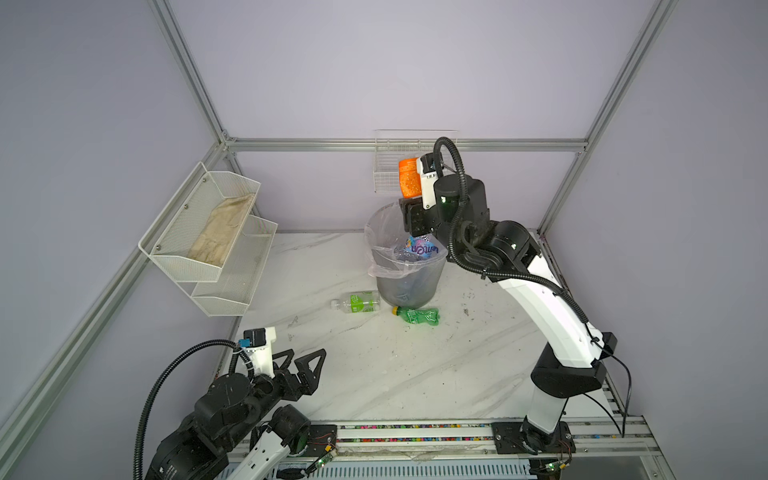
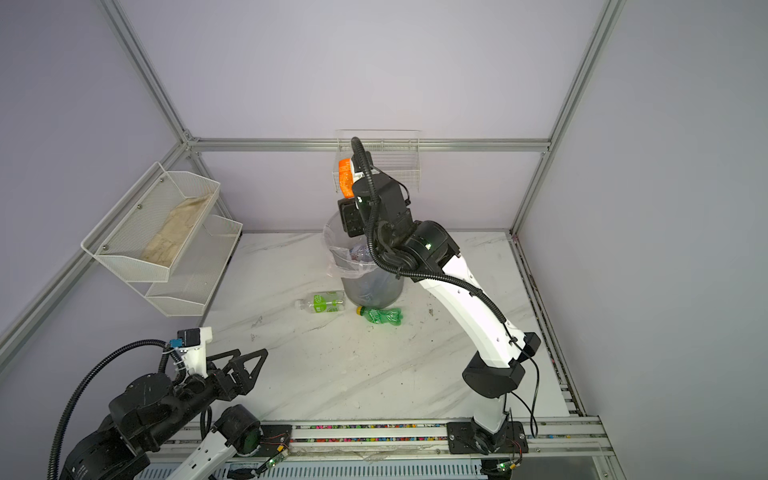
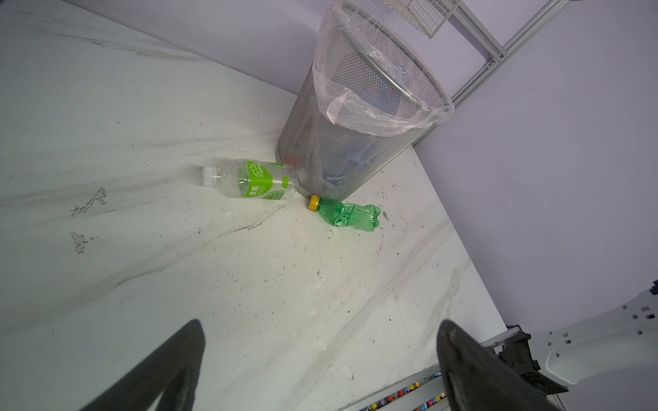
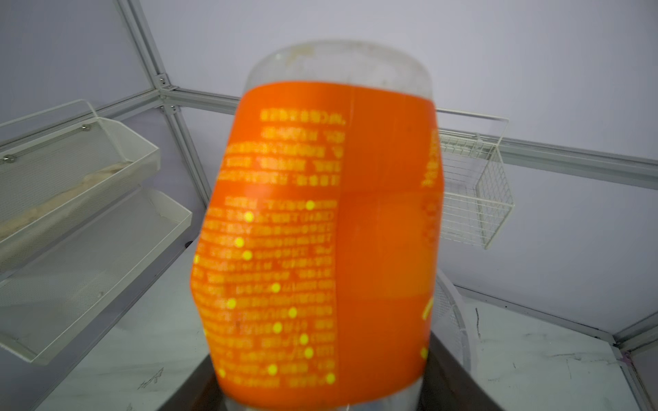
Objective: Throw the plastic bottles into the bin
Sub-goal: 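Open the right gripper over the bin to drop the orange-labelled bottle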
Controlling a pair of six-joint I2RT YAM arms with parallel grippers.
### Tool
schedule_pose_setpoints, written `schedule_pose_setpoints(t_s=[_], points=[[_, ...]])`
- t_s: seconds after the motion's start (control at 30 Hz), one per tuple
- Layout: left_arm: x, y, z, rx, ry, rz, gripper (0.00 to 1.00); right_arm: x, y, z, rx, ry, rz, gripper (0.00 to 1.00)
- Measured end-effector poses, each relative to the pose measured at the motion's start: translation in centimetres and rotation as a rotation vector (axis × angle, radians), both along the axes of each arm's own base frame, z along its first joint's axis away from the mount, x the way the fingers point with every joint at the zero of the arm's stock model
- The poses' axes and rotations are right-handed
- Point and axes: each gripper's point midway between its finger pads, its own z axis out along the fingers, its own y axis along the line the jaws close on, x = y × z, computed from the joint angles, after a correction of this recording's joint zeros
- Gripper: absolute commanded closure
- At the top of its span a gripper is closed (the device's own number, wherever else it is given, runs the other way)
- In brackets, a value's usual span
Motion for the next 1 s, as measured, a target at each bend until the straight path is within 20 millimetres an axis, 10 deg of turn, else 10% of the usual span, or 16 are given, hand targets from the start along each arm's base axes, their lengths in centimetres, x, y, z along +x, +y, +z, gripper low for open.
schedule_pose_setpoints(t_s=[0.1, 0.2, 0.43, 0.8, 1.0], points=[[0.3, -0.4, 0.0, 0.003, 0.007, -0.011, 0.00, 2.9, -0.1, -2.2, -0.003, 0.051, 0.000, 0.53], [0.7, -0.9, 0.0, 0.018, 0.019, -0.024, 0.00, 5.4, 0.9, -6.1, -0.039, 0.131, 0.014, 0.03], [1.9, -2.1, -0.8, 0.080, 0.063, -0.059, 0.00, 6.3, 3.2, -13.5, -0.150, 0.302, 0.062, 0.02], [4.9, -4.7, -1.8, 0.210, 0.093, -0.146, 0.00, -2.1, -4.0, -1.6, 0.034, 0.111, 0.080, 0.03], [7.8, -6.9, -3.0, 0.324, 0.145, -0.212, 0.00, -5.2, -6.0, -2.8, 0.055, 0.117, 0.106, 0.02]])
